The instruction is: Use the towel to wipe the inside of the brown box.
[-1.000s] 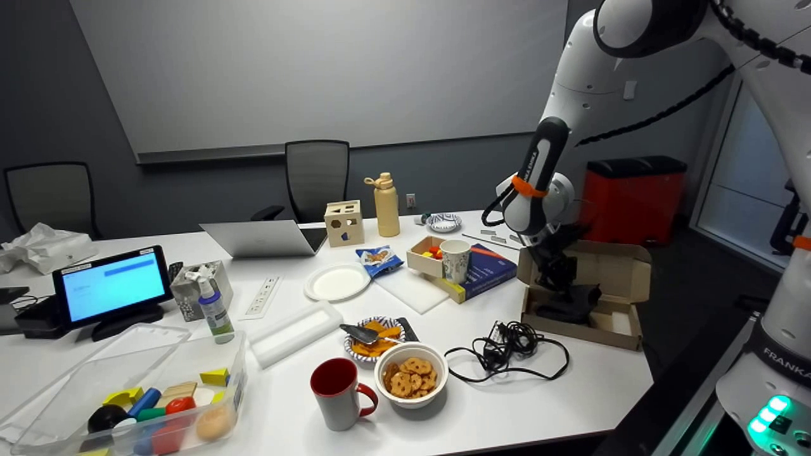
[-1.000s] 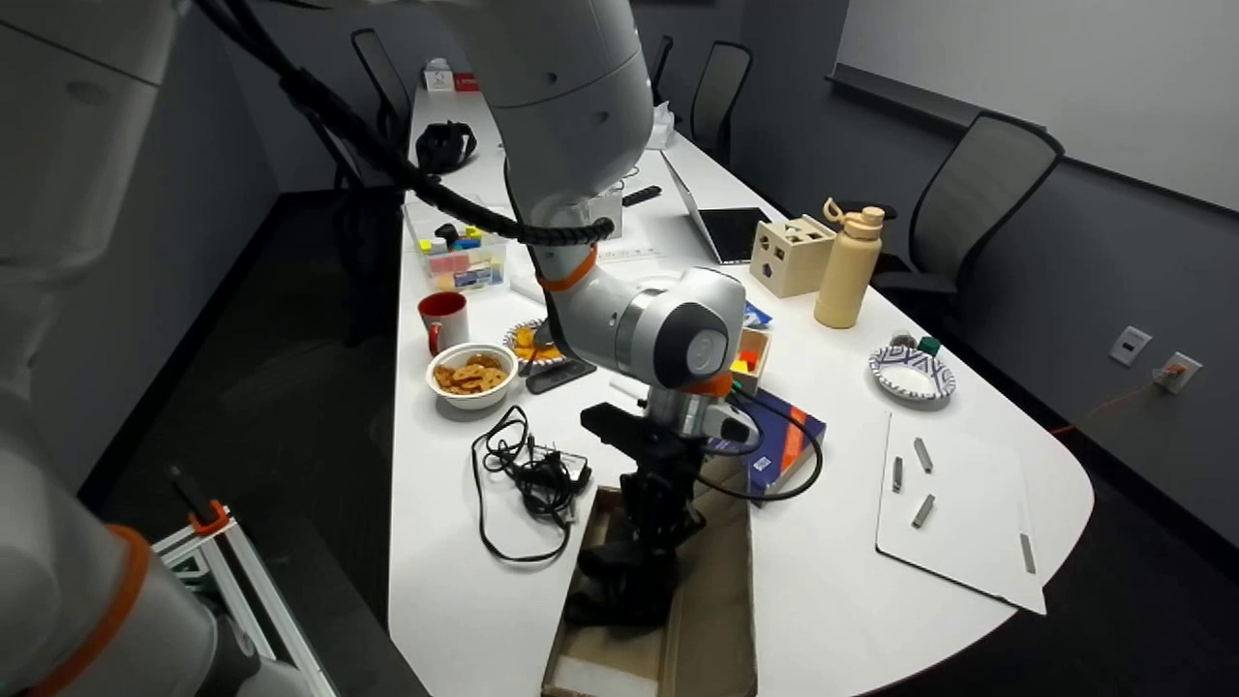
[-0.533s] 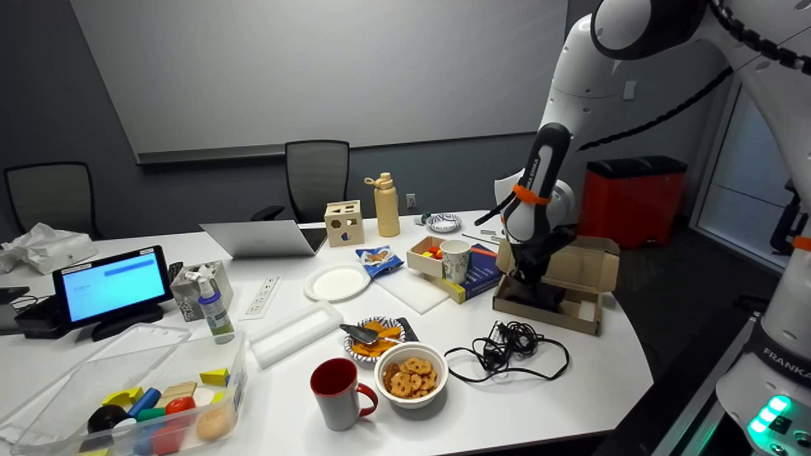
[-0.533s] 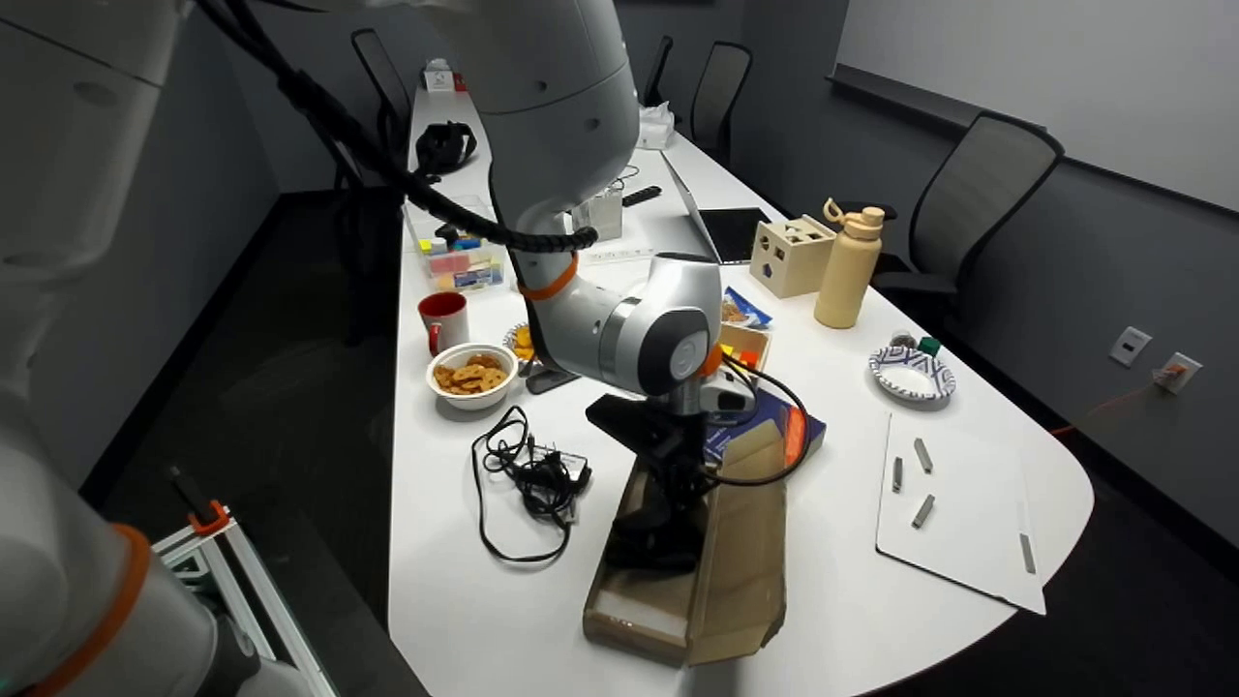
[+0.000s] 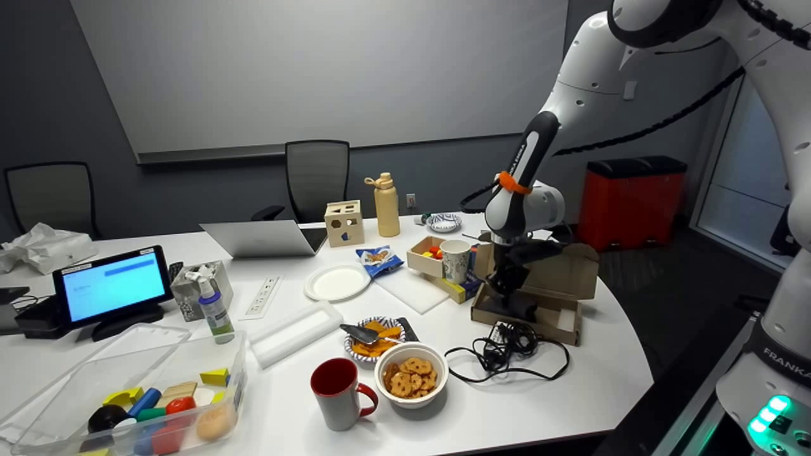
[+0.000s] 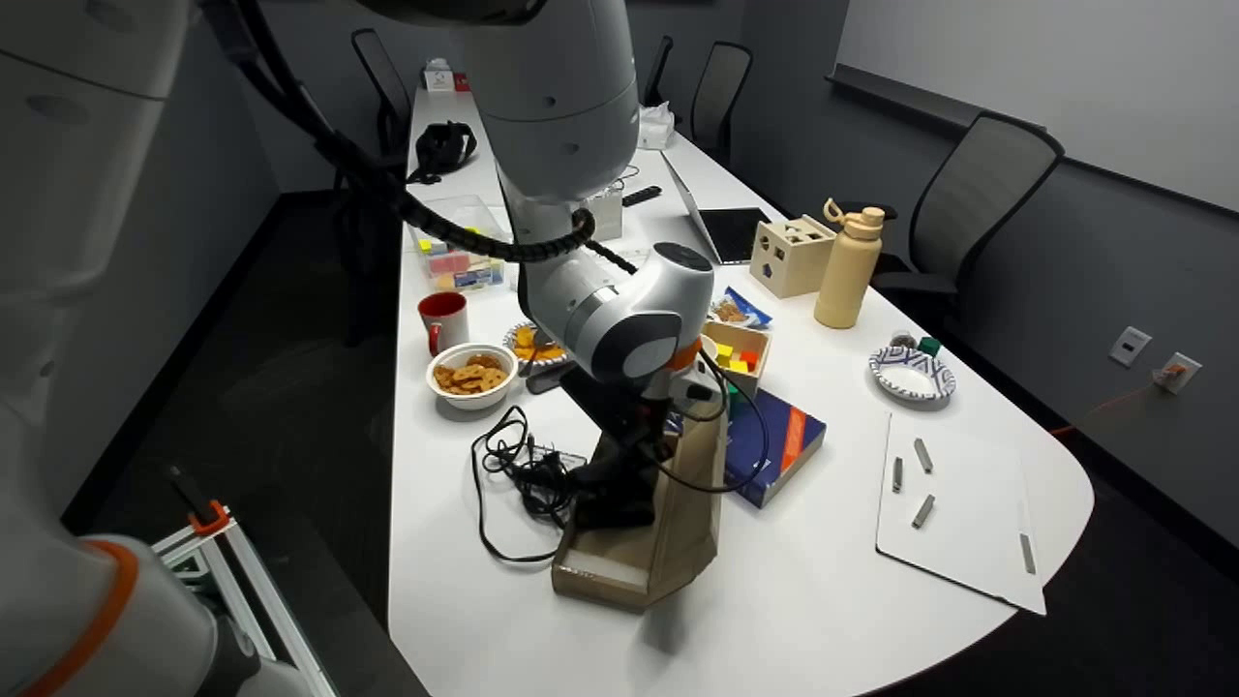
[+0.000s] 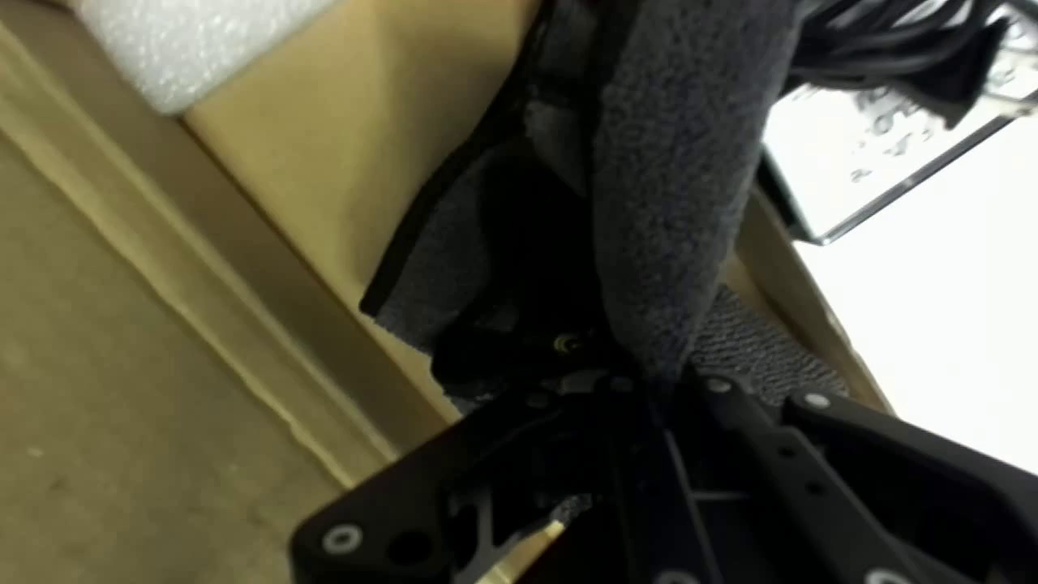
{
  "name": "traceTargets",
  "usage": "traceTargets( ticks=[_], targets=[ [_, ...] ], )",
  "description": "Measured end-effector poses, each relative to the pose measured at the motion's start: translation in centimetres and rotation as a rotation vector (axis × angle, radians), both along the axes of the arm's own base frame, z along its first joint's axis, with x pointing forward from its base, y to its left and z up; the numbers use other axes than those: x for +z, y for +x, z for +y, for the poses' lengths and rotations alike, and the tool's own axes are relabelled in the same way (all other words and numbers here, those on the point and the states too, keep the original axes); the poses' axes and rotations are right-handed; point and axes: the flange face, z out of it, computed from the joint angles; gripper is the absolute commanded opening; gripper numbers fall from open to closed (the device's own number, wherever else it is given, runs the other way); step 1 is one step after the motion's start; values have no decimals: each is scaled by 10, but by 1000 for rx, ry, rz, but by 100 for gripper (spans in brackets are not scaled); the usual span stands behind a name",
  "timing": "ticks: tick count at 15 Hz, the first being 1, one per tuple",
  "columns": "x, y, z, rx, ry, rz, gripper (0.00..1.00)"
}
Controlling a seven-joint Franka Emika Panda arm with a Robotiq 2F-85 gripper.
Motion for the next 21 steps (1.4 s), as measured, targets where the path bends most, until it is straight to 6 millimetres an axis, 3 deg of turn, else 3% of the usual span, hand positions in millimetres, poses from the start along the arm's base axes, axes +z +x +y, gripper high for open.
traceTargets(
  ticks=[9, 13, 17, 21],
  targets=[
    [17, -32, -34, -106, 13, 343, 2],
    [26, -38, -38, -128, 3, 416, 2],
    [56, -34, -33, -127, -4, 408, 2],
    [82, -49, -30, -154, -44, 537, 2]
  ],
)
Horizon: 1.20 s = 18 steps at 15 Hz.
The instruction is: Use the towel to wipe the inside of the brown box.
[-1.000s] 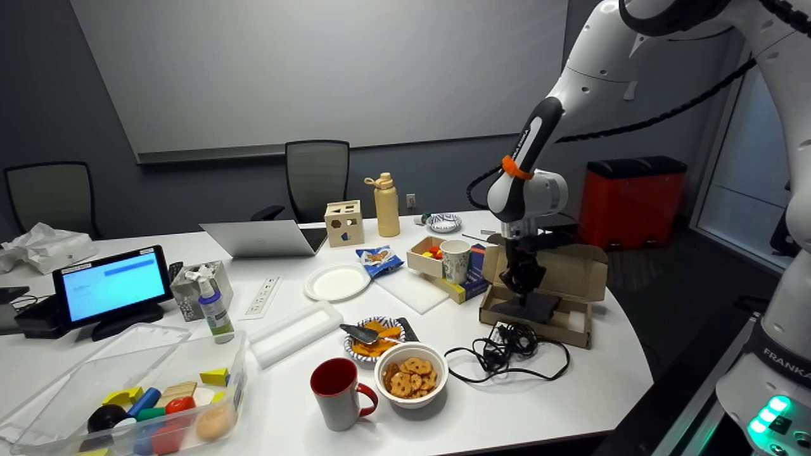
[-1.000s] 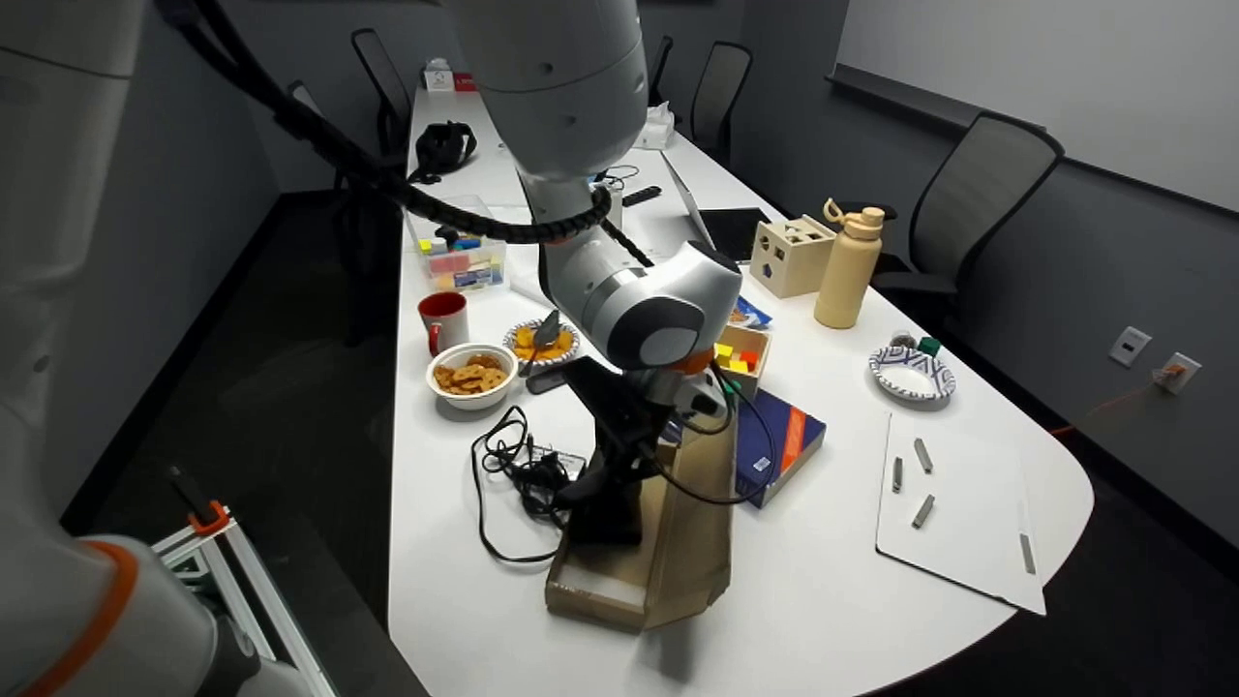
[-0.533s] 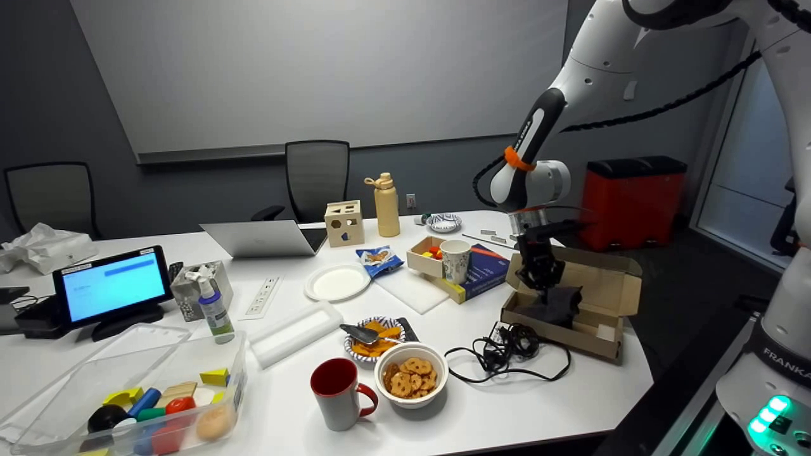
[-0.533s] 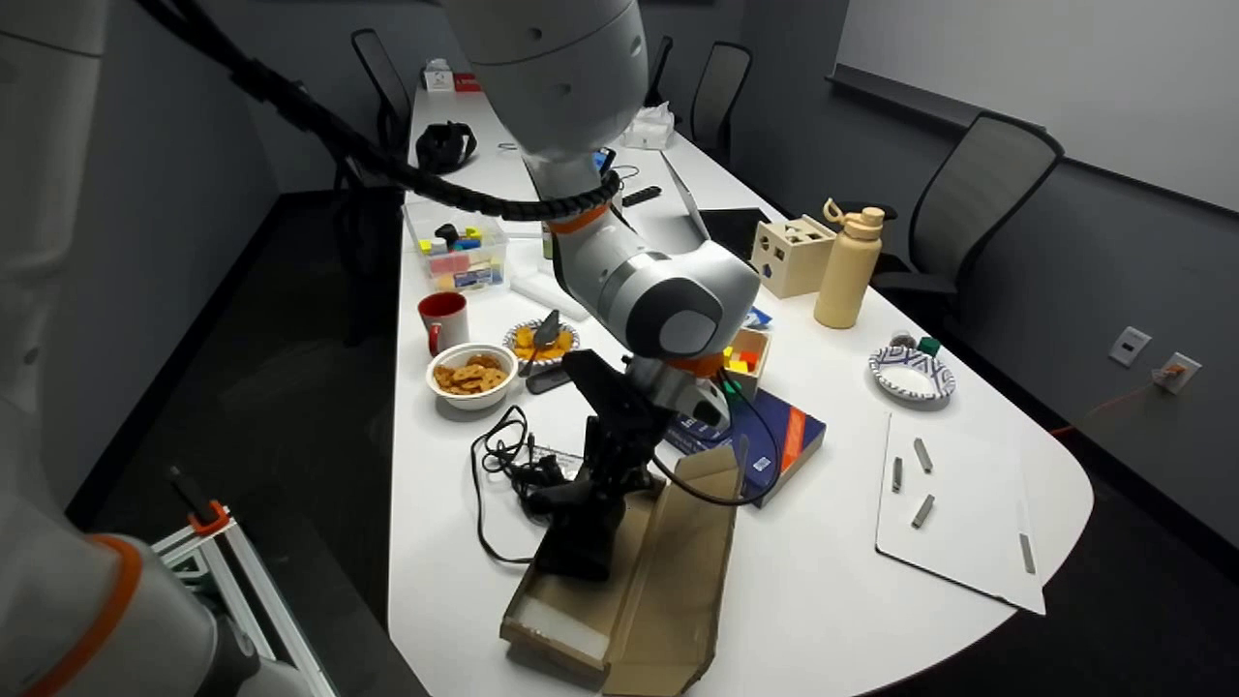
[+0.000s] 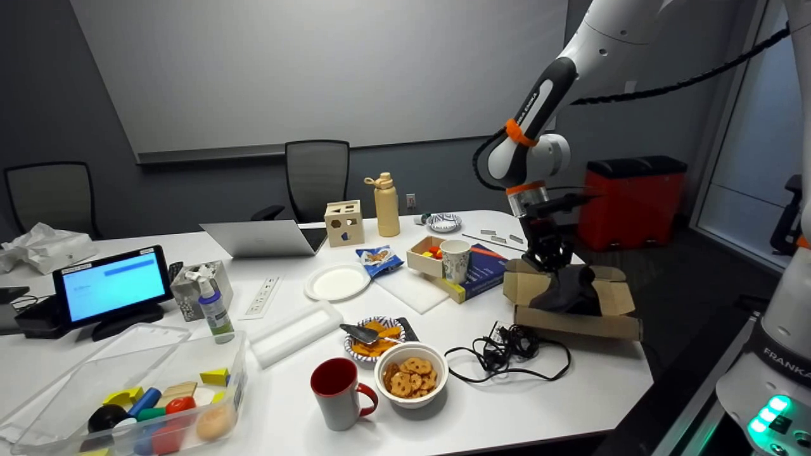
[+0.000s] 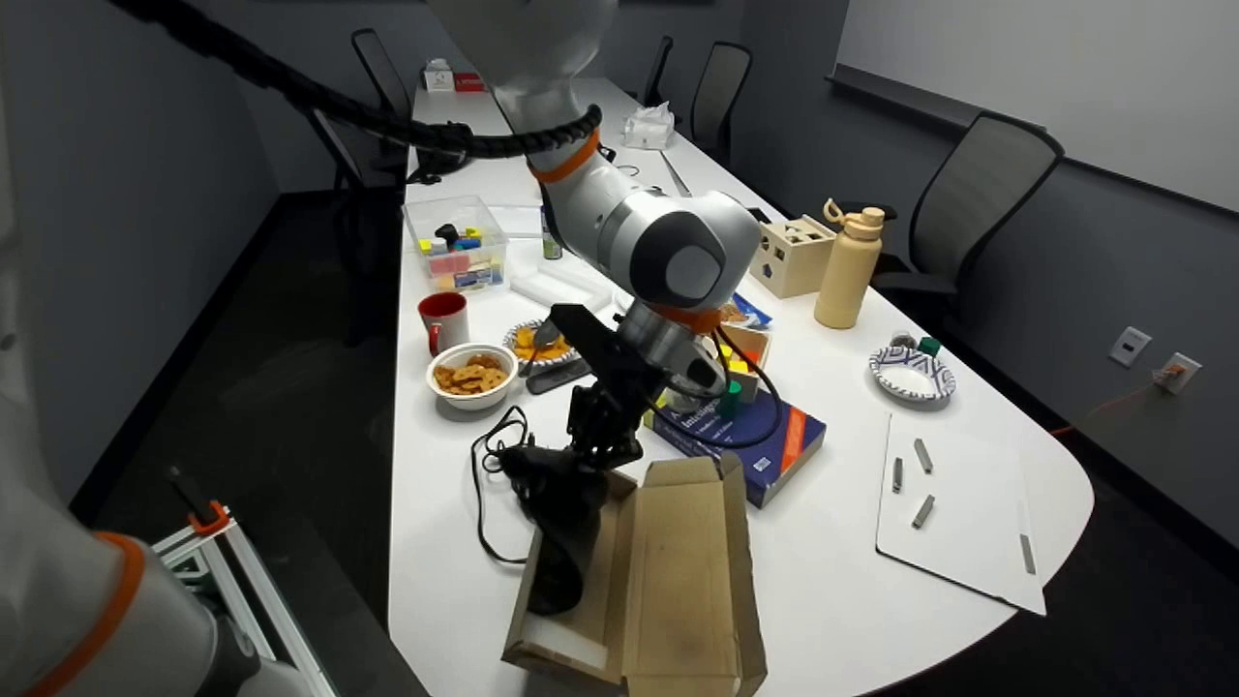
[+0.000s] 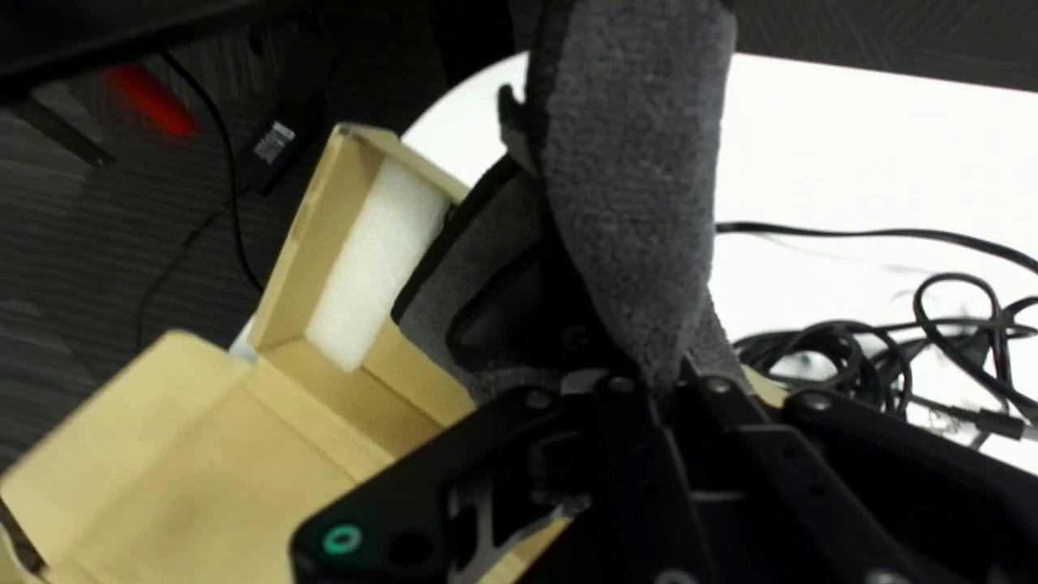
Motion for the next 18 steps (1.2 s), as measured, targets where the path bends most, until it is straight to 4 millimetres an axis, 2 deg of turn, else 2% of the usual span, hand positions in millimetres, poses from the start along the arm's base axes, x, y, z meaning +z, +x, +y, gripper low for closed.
traceTargets(
  ticks=[4, 7, 10, 12, 15, 18],
  targets=[
    [3, -20, -8, -38, -39, 150, 2],
    [0, -24, -22, -72, -132, 174, 2],
    [1, -12, -35, -61, -243, 82, 2],
    [9, 3, -35, -32, -288, -13, 2],
    [37, 25, -17, 18, -294, -164, 2],
    [79, 43, 22, 102, -272, -298, 2]
  ],
)
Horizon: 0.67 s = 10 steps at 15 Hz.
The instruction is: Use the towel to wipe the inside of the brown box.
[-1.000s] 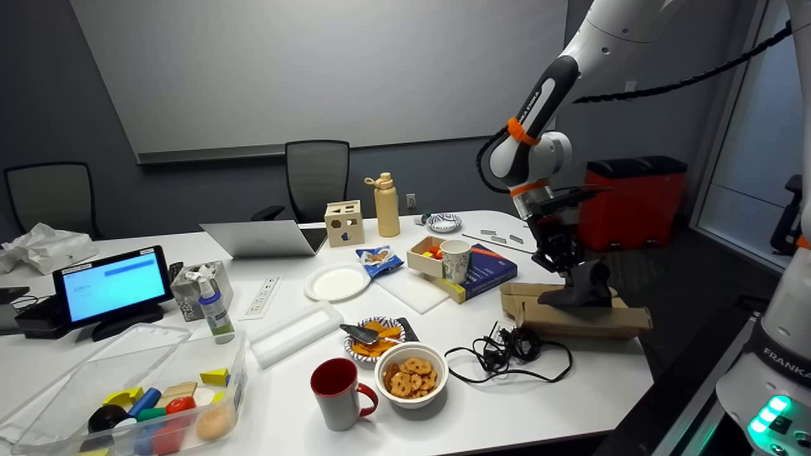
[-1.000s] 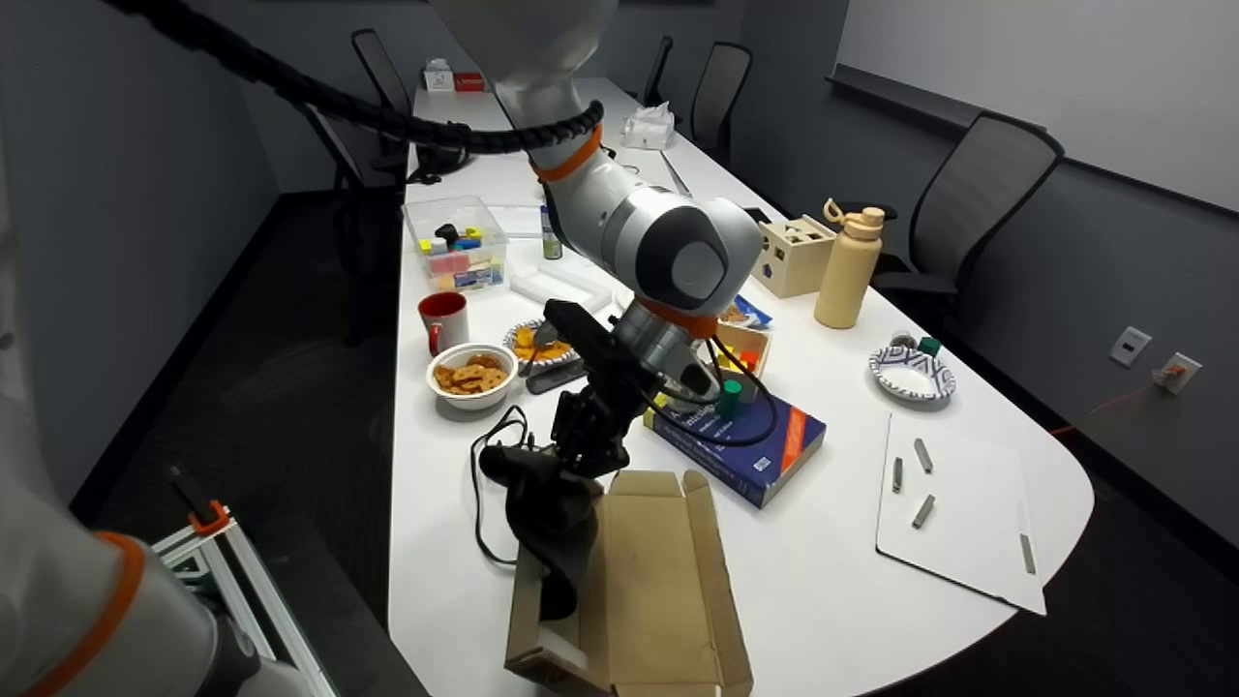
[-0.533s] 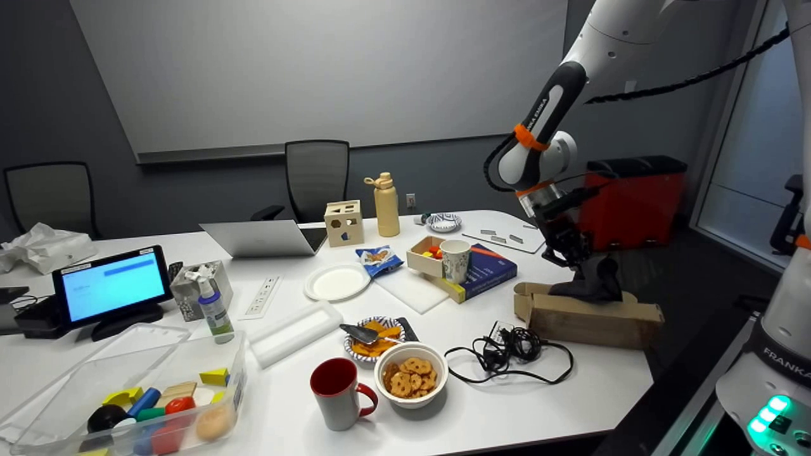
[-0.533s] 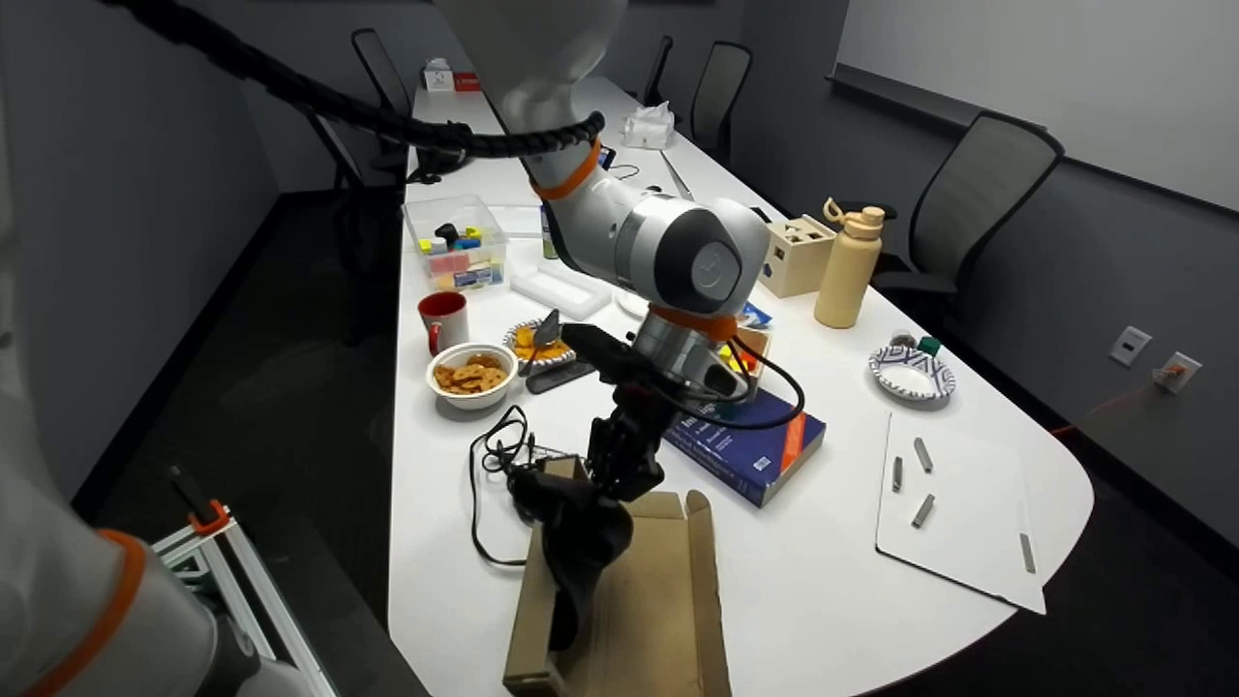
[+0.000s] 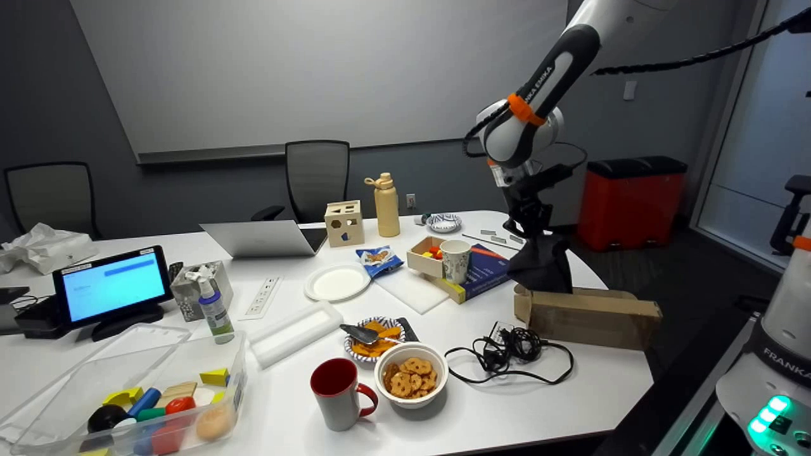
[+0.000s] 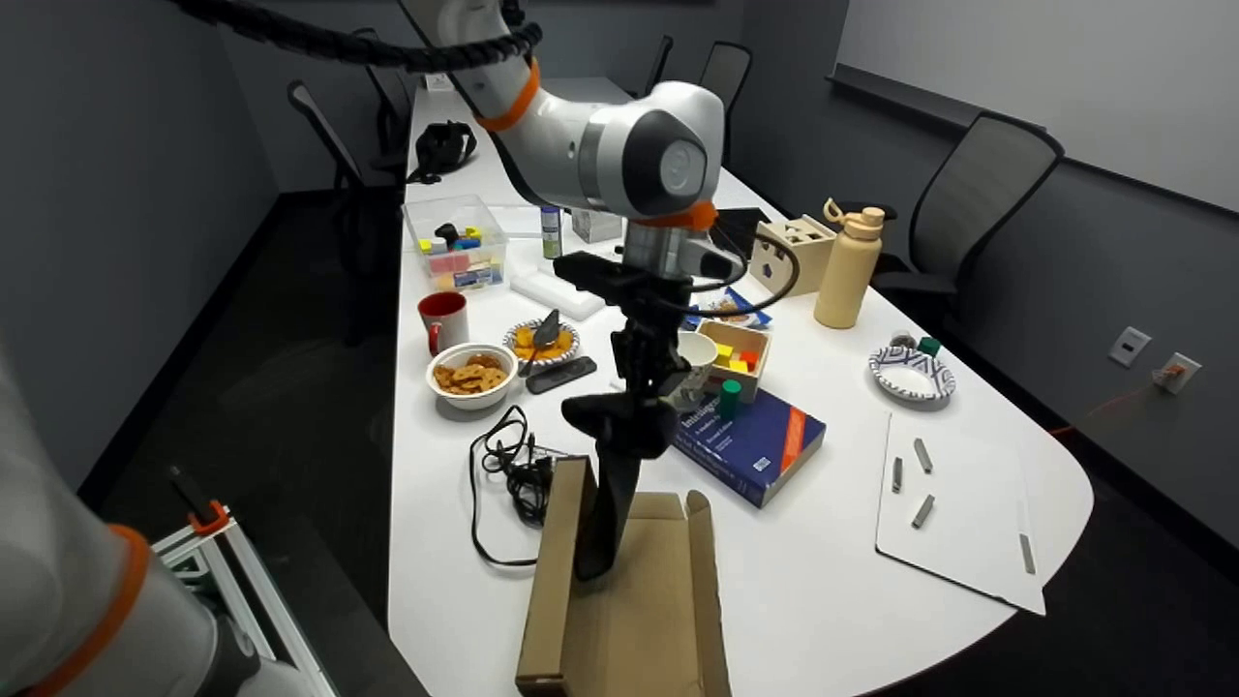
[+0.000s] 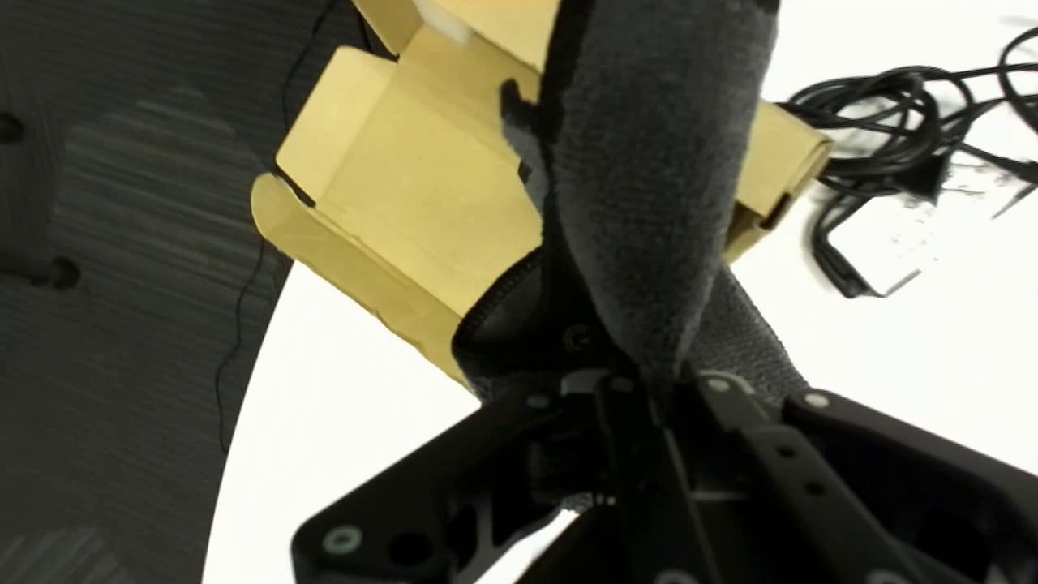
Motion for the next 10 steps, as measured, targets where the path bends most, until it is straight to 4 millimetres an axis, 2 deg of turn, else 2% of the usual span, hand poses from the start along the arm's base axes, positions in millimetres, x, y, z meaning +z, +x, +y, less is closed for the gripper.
traceTargets(
  ticks=[4, 7, 10],
  targets=[
    [63, 12, 56, 169, -19, -130, 2],
    [107, 21, 87, 288, -56, -243, 2],
    [133, 38, 109, 401, -28, -377, 2]
  ],
)
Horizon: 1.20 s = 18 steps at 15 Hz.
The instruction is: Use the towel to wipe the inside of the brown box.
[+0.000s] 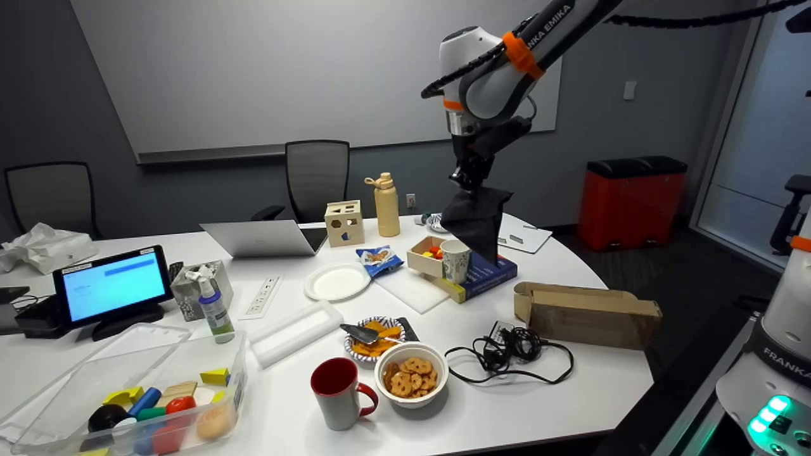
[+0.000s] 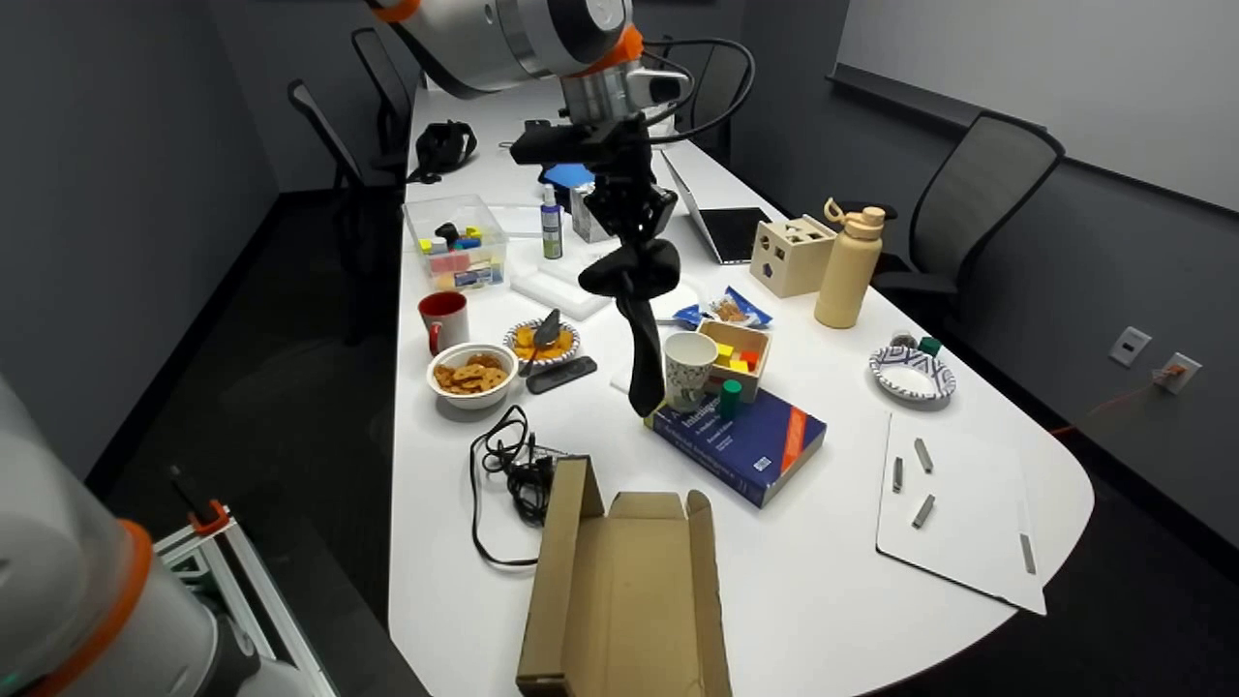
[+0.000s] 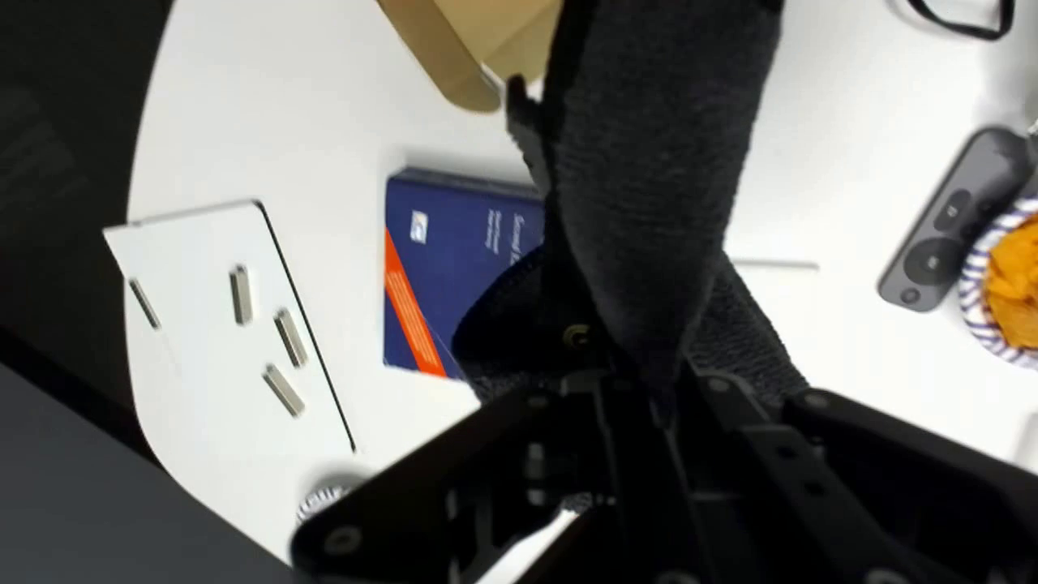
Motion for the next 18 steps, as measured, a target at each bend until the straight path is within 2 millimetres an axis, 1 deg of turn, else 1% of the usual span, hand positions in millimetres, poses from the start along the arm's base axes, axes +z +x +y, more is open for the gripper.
traceTargets(
  ticks=[2, 4, 6, 8, 11, 13, 15, 16, 17, 18],
  targets=[
    [2, 14, 11, 86, 45, -76, 2],
    [-6, 31, 21, 157, 113, -133, 2],
    [-16, 52, 26, 223, 180, -188, 2],
    [-31, 76, 32, 281, 257, -220, 2],
    [-58, 110, 43, 362, 387, -215, 2],
    [-76, 131, 41, 404, 434, -193, 2],
    [-93, 148, 33, 427, 449, -161, 2],
    [-100, 155, 30, 429, 457, -143, 33],
    [-105, 161, 27, 429, 464, -126, 35],
    [-110, 165, 26, 432, 471, -108, 41]
  ],
)
